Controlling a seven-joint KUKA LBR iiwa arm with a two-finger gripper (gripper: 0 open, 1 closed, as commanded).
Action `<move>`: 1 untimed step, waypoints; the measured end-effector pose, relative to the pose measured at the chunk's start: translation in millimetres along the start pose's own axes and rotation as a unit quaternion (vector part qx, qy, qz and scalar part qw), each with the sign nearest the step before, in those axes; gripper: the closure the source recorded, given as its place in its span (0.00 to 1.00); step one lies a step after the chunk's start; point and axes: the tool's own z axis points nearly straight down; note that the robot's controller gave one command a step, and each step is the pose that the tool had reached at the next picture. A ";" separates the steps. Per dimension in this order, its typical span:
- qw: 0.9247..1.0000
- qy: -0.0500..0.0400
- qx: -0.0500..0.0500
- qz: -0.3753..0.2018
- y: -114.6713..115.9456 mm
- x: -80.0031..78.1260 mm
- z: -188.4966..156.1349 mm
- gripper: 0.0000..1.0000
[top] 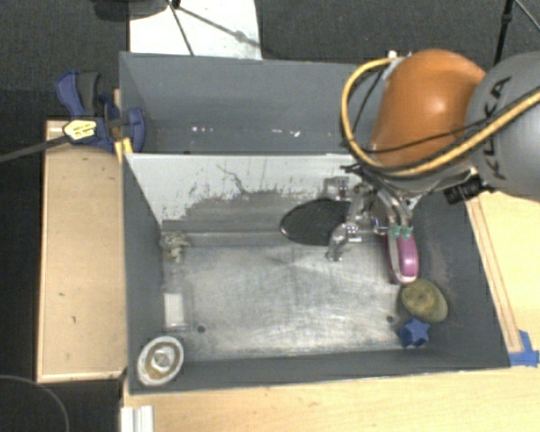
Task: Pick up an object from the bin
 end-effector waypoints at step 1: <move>1.000 0.004 0.000 0.000 0.7 1.6 4.9 1.00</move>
Offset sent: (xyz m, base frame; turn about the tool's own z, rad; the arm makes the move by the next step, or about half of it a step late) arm 0.0000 0.0000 0.0000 0.0000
